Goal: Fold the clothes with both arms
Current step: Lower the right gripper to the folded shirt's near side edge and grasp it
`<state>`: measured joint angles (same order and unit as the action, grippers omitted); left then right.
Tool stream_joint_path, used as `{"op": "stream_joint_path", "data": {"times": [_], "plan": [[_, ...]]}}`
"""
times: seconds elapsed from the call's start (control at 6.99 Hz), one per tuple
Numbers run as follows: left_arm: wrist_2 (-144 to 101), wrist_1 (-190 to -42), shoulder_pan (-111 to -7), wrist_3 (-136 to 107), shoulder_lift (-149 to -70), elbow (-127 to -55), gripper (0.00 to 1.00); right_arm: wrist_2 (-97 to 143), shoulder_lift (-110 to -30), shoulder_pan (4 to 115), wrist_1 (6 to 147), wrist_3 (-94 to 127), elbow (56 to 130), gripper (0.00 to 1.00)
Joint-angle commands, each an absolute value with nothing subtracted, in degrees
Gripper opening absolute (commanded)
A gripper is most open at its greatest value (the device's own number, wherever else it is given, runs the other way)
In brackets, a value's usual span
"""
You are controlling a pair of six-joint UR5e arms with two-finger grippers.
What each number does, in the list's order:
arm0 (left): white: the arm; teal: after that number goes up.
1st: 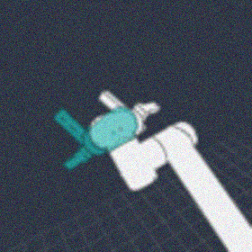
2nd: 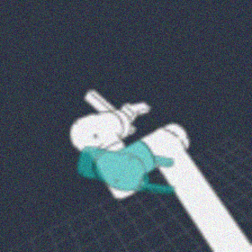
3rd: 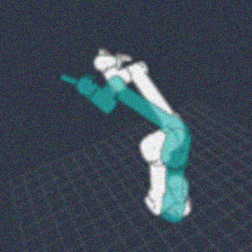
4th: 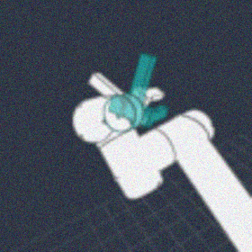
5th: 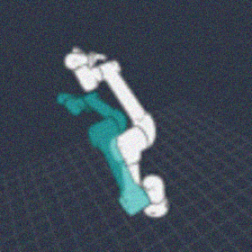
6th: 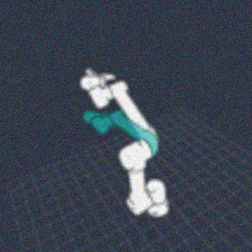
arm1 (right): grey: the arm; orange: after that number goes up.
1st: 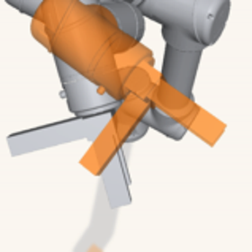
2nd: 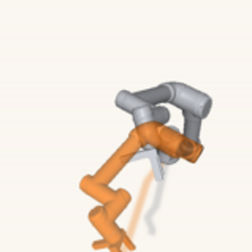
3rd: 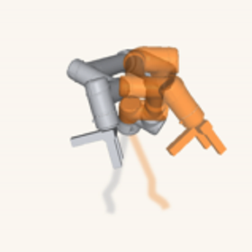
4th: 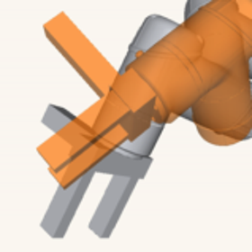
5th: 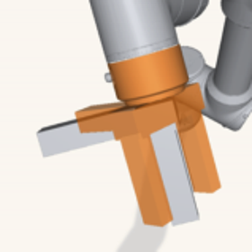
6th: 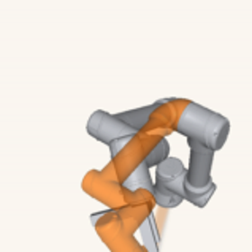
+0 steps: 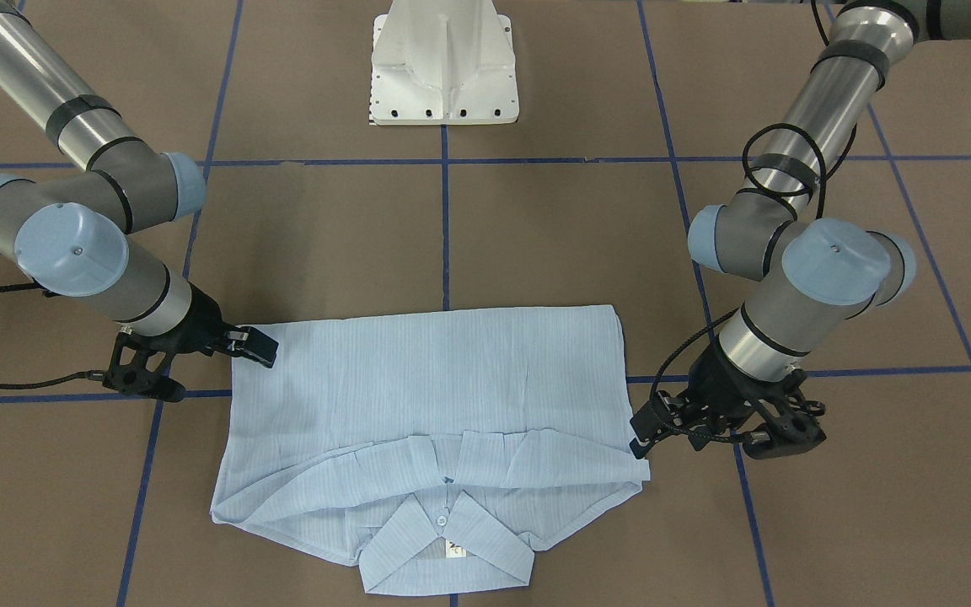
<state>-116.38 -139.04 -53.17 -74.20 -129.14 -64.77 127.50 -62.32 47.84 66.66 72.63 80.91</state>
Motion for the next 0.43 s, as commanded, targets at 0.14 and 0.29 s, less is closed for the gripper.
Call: {"op": "stream_joint_path", "data": {"times": [0.14, 0.29], "plan": [[-116.5, -139.0, -53.2, -75.0, -129.1, -65.5, 0.99, 127.4, -63.5, 46.8, 66.6, 72.4, 81.1, 0.89], [-116.5, -139.0, -53.2, -75.0, -129.1, -65.5, 0.99, 127.4, -63.5, 46.3, 66.7, 72.2, 81.0, 0.84]]}}
